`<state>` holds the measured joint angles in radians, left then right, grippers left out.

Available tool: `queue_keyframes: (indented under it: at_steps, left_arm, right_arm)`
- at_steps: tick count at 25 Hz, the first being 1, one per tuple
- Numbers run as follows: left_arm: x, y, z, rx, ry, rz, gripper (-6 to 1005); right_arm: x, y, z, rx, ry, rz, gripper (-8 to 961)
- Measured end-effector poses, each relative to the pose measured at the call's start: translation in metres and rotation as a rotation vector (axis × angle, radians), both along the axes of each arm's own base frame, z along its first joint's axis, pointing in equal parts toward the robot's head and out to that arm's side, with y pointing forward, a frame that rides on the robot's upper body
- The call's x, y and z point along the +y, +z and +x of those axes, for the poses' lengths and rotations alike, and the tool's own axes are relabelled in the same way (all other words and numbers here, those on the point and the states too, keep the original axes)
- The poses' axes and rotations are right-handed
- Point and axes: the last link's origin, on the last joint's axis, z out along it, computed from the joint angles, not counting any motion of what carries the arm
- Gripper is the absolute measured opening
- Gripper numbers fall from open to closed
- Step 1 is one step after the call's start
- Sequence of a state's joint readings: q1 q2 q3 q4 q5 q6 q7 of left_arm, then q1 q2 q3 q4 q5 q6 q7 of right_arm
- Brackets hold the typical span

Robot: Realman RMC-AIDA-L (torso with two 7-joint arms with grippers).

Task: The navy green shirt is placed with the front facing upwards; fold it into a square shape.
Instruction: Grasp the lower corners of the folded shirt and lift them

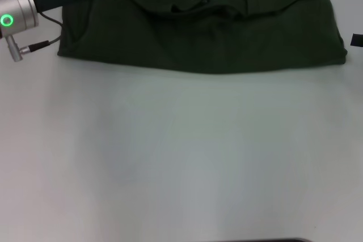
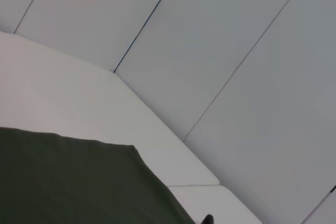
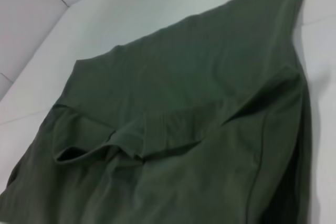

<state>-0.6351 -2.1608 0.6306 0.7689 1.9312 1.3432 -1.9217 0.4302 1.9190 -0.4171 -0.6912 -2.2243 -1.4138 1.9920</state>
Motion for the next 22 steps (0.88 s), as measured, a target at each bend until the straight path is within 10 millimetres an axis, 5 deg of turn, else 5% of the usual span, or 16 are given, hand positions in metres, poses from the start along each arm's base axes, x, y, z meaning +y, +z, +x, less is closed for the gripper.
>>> queue_keyframes:
  at_steps: [22]
  left_arm:
    - [-0.005,-0.008,-0.003,0.029,-0.015,-0.019,938]
  right_arm:
    - [0.029,-0.039,-0.012,-0.122,0.003,-0.016,655]
